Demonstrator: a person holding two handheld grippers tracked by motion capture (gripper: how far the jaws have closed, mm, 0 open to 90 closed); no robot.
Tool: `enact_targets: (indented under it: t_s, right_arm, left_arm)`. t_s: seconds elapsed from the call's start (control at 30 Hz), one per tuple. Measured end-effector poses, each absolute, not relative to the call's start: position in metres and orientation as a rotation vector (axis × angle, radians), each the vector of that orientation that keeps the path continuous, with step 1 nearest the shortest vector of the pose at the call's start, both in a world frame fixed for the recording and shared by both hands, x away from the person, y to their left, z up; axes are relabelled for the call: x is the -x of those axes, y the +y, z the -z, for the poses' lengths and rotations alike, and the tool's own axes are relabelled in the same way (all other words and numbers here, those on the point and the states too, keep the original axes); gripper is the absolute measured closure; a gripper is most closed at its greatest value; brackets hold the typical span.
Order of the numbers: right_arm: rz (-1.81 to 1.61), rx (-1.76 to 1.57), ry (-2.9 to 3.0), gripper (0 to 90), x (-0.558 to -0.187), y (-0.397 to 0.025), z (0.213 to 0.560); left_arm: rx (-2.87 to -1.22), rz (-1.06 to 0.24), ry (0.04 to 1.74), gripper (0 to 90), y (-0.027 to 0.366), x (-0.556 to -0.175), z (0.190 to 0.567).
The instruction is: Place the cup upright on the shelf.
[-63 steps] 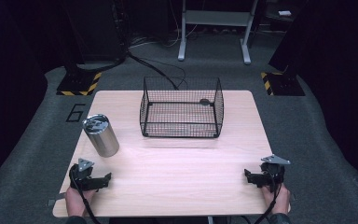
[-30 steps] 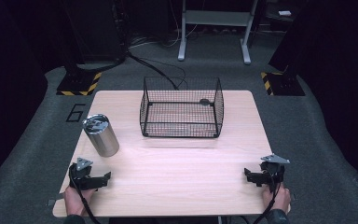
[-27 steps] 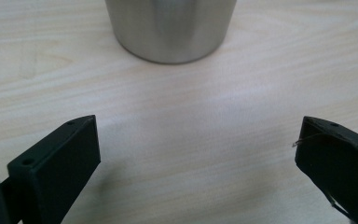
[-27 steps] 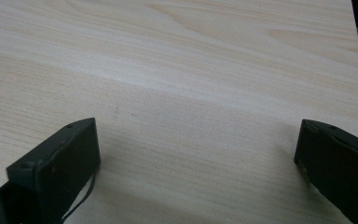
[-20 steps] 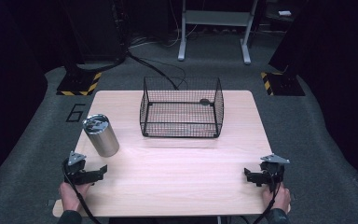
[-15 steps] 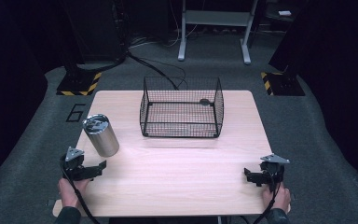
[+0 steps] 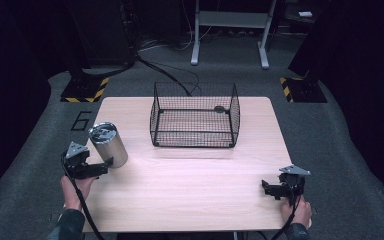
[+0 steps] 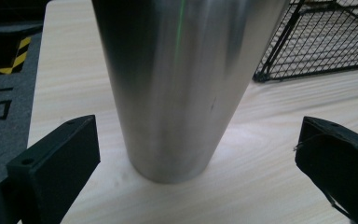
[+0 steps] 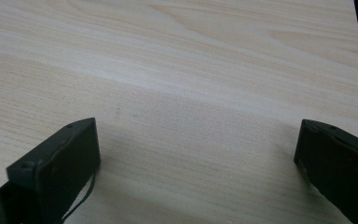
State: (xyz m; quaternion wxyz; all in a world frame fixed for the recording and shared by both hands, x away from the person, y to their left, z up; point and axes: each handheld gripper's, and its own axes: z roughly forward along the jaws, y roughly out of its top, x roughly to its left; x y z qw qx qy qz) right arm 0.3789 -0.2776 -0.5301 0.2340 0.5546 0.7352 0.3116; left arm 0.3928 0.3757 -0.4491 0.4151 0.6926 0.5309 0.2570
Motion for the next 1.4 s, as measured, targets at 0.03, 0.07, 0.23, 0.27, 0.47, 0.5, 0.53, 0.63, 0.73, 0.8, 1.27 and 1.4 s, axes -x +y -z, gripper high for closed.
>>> enact_targets:
  t_s: [0.03,0.07,0.23,0.27,0.47,0.5,0.53,0.63,0.73,0.8,1.27,1.4]
  right_arm:
    - [-0.856,-1.523,2.019,0.0,-0.379,-0.278,0.530]
    - [-0.858,-1.517,2.017,0.0,-0.379,-0.278,0.530]
    - [-0.859,-1.517,2.017,0.0,-0.379,-0.278,0.530]
    - [-0.859,-1.517,2.017,0.0,-0.379,-0.278,0.530]
    - [-0.859,-1.516,2.018,0.0,-0.379,-0.278,0.530]
    - [-0.859,-1.516,2.018,0.0,-0.379,-0.278,0.530]
    - [-0.859,-1.517,2.018,0.0,-0.379,-0.278,0.530]
    - [-0.860,-1.515,2.019,0.0,-0.379,-0.278,0.530]
    - [-0.860,-1.515,2.019,0.0,-0.379,-0.278,0.530]
    - [-0.860,-1.515,2.019,0.0,-0.379,-0.278,0.530]
    - [-0.861,-1.515,2.019,0.0,-0.379,-0.278,0.530]
    - [-0.861,-1.515,2.019,0.0,-0.379,-0.278,0.530]
  left_arm:
    - [-1.749,-0.643,1.328,0.0,0.376,-0.394,0.447]
    - [-1.738,-0.643,1.325,0.0,0.377,-0.396,0.445]
    - [-1.724,-0.641,1.314,0.0,0.379,-0.405,0.439]
    - [-1.722,-0.638,1.313,0.0,0.380,-0.407,0.437]
    - [-1.710,-0.643,1.295,0.0,0.380,-0.415,0.430]
    - [-1.710,-0.643,1.295,0.0,0.380,-0.415,0.430]
    - [-1.711,-0.647,1.291,0.0,0.380,-0.416,0.429]
    - [-1.712,-0.648,1.283,0.0,0.379,-0.420,0.426]
    - [-1.714,-0.658,1.277,0.0,0.377,-0.425,0.425]
    - [-1.718,-0.656,1.278,0.0,0.377,-0.427,0.425]
    - [-1.722,-0.686,1.275,0.0,0.369,-0.442,0.429]
    - [-1.714,-0.696,1.279,0.0,0.367,-0.445,0.432]
